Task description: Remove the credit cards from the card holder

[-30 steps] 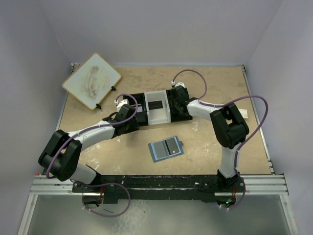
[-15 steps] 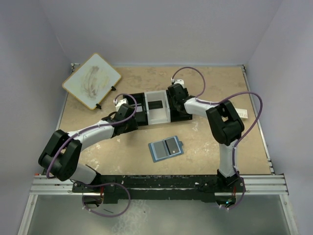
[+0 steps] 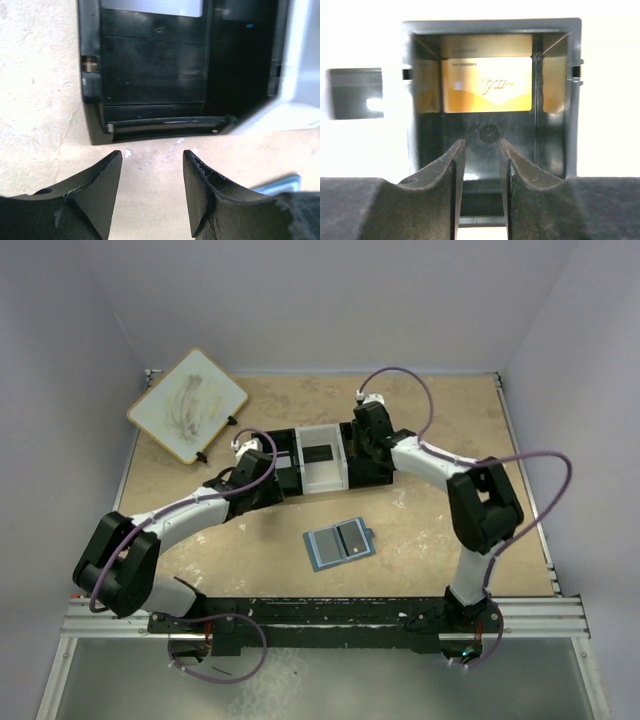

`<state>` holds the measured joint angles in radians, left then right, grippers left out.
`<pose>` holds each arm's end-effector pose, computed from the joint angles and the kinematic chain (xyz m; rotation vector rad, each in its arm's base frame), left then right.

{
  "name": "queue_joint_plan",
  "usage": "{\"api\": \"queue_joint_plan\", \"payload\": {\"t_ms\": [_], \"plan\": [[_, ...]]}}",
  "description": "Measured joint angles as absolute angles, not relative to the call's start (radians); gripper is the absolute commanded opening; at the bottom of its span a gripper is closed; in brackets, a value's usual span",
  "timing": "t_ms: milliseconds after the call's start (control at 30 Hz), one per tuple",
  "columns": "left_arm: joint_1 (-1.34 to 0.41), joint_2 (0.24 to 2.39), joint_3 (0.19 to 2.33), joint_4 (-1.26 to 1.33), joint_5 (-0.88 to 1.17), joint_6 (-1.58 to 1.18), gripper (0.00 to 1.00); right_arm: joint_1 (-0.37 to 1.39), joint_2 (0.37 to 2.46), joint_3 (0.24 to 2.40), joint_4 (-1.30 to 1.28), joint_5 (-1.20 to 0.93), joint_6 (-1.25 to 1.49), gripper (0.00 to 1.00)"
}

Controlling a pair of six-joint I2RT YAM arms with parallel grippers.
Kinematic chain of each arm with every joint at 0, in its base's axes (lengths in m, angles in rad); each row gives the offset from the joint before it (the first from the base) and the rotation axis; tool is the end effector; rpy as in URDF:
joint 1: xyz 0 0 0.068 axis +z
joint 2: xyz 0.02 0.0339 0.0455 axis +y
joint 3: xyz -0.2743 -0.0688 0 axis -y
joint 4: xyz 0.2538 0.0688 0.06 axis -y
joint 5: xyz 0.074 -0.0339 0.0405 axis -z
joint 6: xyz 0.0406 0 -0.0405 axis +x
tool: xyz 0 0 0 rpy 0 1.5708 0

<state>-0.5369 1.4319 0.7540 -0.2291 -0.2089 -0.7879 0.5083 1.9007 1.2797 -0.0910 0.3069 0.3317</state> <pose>0.2513 -0.1398 0.1831 -0.3987 2.4454 -0.3202 0.3864 0.2012 0.2005 -0.0395 2.2448 0.1019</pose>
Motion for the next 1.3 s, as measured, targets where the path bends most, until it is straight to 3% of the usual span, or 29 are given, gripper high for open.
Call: {"api": "queue_joint_plan", "payload": {"t_ms": [200,400,767,1033,1300], "plan": [[-0.537,1.309,0.714,-0.195,-0.109,-0.793,0.54,0.508,1.611,1.216,-0.109,0.227,0.349,0.42],[-0.574,1.242,0.659,-0.152,-0.003,-0.801,0.58,0.521,1.369,0.956,-0.077,0.064,0.463,0.46],[-0.757,1.453,0.748,-0.08,0.031,-0.707,0.59,0.543,0.991,0.474,-0.128,-0.198,0.731,0.5],[-0.791,1.588,0.828,-0.045,0.043,-0.633,0.6,0.545,0.966,0.317,-0.099,-0.311,0.839,0.53],[-0.846,1.618,0.798,-0.012,0.09,-0.619,0.54,0.545,1.144,0.327,0.088,-0.356,0.891,0.52]]}}
